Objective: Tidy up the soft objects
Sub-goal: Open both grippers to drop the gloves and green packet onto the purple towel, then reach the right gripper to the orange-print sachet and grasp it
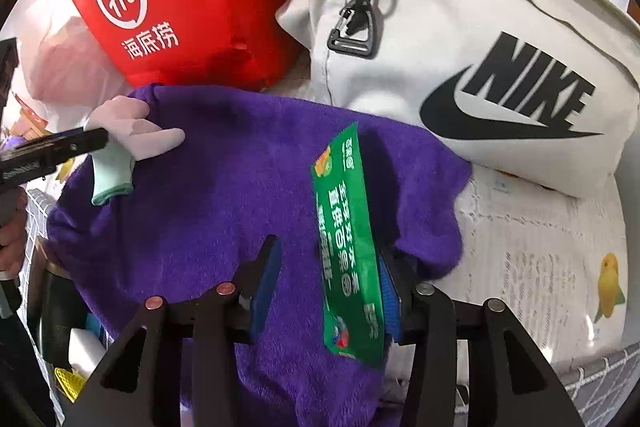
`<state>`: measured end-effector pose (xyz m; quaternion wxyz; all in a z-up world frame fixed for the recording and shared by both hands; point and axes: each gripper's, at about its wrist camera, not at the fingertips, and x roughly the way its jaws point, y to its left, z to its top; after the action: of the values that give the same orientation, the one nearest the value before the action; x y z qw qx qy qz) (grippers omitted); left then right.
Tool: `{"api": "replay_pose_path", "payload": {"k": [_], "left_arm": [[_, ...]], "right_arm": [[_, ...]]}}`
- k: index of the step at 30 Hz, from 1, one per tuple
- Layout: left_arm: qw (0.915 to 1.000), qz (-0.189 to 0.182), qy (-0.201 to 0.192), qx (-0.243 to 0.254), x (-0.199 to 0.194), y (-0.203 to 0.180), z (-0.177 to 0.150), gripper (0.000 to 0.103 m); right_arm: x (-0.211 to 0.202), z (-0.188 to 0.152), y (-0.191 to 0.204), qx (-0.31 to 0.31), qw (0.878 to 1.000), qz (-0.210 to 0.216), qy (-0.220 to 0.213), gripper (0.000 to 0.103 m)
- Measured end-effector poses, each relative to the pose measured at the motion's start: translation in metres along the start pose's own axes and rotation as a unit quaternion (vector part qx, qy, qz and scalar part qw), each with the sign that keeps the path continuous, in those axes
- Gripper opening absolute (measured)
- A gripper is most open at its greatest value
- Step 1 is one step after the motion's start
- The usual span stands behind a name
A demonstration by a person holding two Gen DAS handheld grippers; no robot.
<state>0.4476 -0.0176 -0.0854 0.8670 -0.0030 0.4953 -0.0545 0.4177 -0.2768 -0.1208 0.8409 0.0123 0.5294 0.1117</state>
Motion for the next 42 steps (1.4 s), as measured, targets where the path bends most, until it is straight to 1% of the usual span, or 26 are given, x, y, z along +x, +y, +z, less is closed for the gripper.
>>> {"api": "replay_pose_path", "payload": {"k": [2, 5, 6, 7, 8, 10, 13, 14, 17, 19, 21, 23, 25, 29, 31, 34, 38, 42], "left_arm": [[0.9999, 0.011, -0.001, 0.002, -0.008, -0.003, -0.001, 0.066], [0.9995, 0.03, -0.011, 0.005, -0.023, -0.006, -0.003, 0.067], [0.9993, 0.035, -0.014, 0.006, -0.028, -0.007, -0.004, 0.068], [0.9991, 0.039, -0.017, 0.007, -0.035, -0.009, -0.006, 0.068], [0.9989, 0.041, -0.019, 0.009, -0.04, -0.009, -0.009, 0.069], [0.9987, 0.042, -0.026, 0.013, -0.052, -0.008, -0.014, 0.069], [0.9981, 0.035, -0.048, 0.015, -0.07, -0.009, -0.024, 0.069], [0.9979, 0.029, -0.057, 0.014, -0.076, -0.009, -0.028, 0.069], [0.9968, 0.025, -0.076, 0.004, -0.096, -0.006, -0.04, 0.069], [0.9964, 0.019, -0.083, 0.002, -0.109, -0.007, -0.051, 0.069], [0.9957, 0.021, -0.09, 0.008, -0.121, -0.009, -0.062, 0.069], [0.9942, 0.035, -0.099, 0.023, -0.133, -0.013, -0.075, 0.069], [0.994, 0.05, -0.095, 0.021, -0.142, -0.013, -0.089, 0.069], [0.9968, 0.019, -0.078, 0.006, -0.154, -0.008, -0.115, 0.069], [0.9973, 0.009, -0.073, 0.002, -0.159, -0.007, -0.129, 0.069], [0.998, 0.003, -0.063, 0.004, -0.165, -0.01, -0.154, 0.069], [0.9984, -0.007, -0.056, 0.01, -0.171, -0.017, -0.184, 0.069], [0.9989, -0.021, -0.038, 0.015, -0.168, -0.028, -0.214, 0.069]], "right_arm": [[-0.006, -0.003, 0.0, 0.002, 1.0, 0.002, 0.003, 0.051], [-0.024, -0.011, 0.002, -0.005, 1.0, -0.002, -0.008, 0.059], [-0.03, -0.014, 0.003, -0.008, 1.0, -0.012, -0.013, 0.068], [-0.037, -0.017, 0.006, -0.012, 0.999, -0.025, -0.019, 0.073], [-0.045, -0.021, 0.009, -0.022, 0.999, -0.041, -0.026, 0.073], [-0.061, -0.029, 0.018, -0.046, 0.997, -0.057, -0.032, 0.073], [-0.088, -0.04, 0.028, -0.065, 0.991, -0.082, -0.083, 0.073], [-0.095, -0.044, 0.03, -0.067, 0.99, -0.089, -0.091, 0.073], [-0.107, -0.057, 0.029, -0.061, 0.988, -0.106, -0.09, 0.073], [-0.113, -0.064, 0.027, -0.045, 0.99, -0.103, -0.084, 0.073], [-0.115, -0.071, 0.027, -0.026, 0.992, -0.095, -0.082, 0.073], [-0.121, -0.082, 0.021, -0.002, 0.994, -0.082, -0.078, 0.073], [-0.127, -0.094, 0.019, 0.016, 0.994, -0.077, -0.076, 0.073], [-0.139, -0.117, 0.023, 0.024, 0.994, -0.082, -0.07, 0.073], [-0.148, -0.129, 0.028, 0.021, 0.994, -0.073, -0.074, 0.073], [-0.163, -0.151, 0.038, 0.022, 0.994, -0.057, -0.087, 0.073], [-0.18, -0.176, 0.047, 0.023, 0.993, -0.056, -0.103, 0.073], [-0.191, -0.201, 0.05, 0.031, 0.993, -0.033, -0.11, 0.073]]}}
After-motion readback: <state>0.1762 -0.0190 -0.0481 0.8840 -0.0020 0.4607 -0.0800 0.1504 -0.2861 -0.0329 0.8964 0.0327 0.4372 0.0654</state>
